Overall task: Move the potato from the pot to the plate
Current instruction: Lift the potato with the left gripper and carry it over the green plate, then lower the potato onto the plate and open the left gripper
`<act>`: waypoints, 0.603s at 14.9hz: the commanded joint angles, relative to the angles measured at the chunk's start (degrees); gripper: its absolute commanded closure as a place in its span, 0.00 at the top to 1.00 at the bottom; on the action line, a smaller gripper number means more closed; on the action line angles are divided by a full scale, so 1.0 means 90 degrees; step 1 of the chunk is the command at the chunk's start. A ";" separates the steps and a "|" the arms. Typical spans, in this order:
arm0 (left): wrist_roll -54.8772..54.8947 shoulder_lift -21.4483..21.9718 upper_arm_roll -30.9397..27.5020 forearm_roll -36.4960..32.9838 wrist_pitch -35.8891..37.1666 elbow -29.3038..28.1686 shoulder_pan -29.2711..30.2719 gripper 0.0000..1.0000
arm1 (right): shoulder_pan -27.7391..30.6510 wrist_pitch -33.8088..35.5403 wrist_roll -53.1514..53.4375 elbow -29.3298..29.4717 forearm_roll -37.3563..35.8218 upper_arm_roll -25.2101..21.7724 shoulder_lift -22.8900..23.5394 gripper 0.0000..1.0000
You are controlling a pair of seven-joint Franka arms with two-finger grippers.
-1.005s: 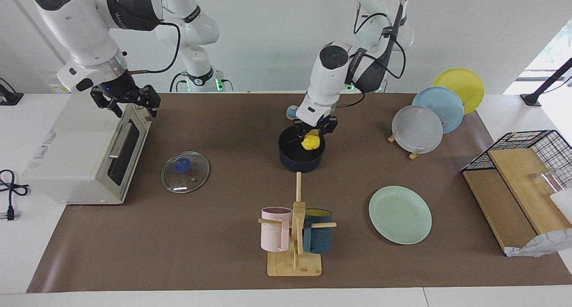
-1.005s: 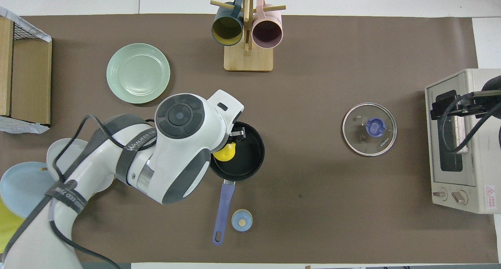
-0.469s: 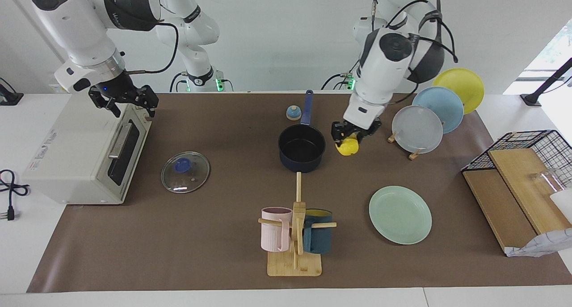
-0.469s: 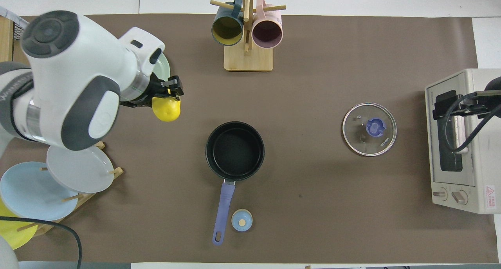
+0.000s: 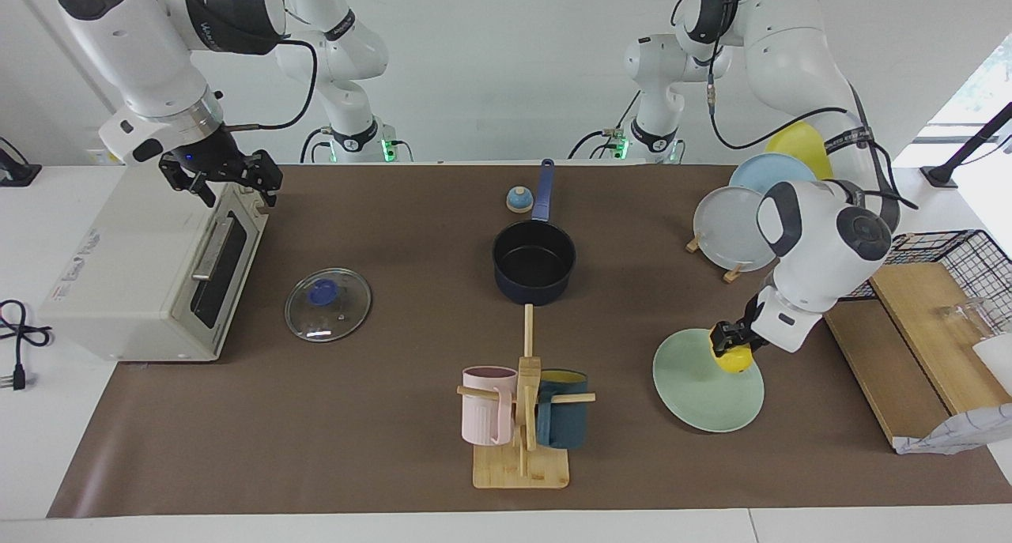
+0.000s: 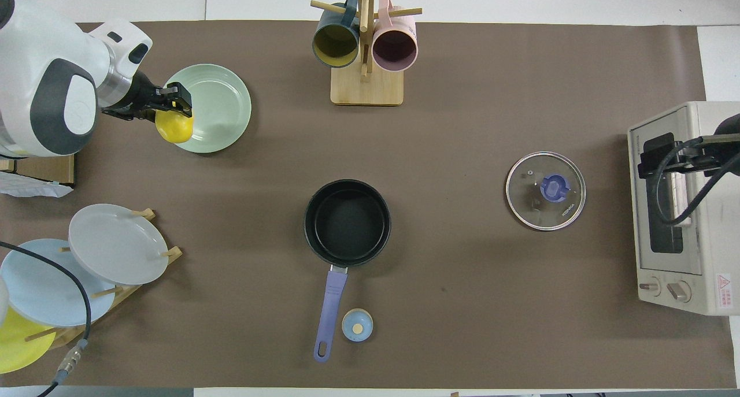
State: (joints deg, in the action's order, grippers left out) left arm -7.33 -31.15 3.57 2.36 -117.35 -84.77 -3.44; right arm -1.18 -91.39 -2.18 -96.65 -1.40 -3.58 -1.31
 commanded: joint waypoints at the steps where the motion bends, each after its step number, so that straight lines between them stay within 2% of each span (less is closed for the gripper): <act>1: 0.0003 -0.0230 0.0013 -0.0164 -0.0252 0.0220 -0.0135 0.00 | -0.0005 0.0077 0.0106 -0.0023 0.0097 -0.0013 -0.0040 1.00; 6: 0.0023 -0.0172 0.0013 -0.0506 -0.0934 -0.0395 -0.0213 0.00 | 0.0034 0.0077 0.0106 -0.0023 0.0097 -0.0013 -0.0040 1.00; 8: 0.0033 -0.0152 0.0013 -0.0506 -0.0965 -0.0445 -0.0214 0.00 | 0.0034 0.0077 0.0106 -0.0023 0.0097 -0.0013 -0.0040 1.00; 9: 0.0033 -0.0152 0.0013 -0.0506 -0.0917 -0.0425 -0.0223 0.55 | 0.0034 0.0077 0.0106 -0.0023 0.0097 -0.0013 -0.0040 1.00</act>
State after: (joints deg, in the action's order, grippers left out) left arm -7.31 -33.20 4.05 -0.87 -124.43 -86.94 -4.97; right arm -1.15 -91.32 -2.18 -96.66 -1.40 -3.66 -1.31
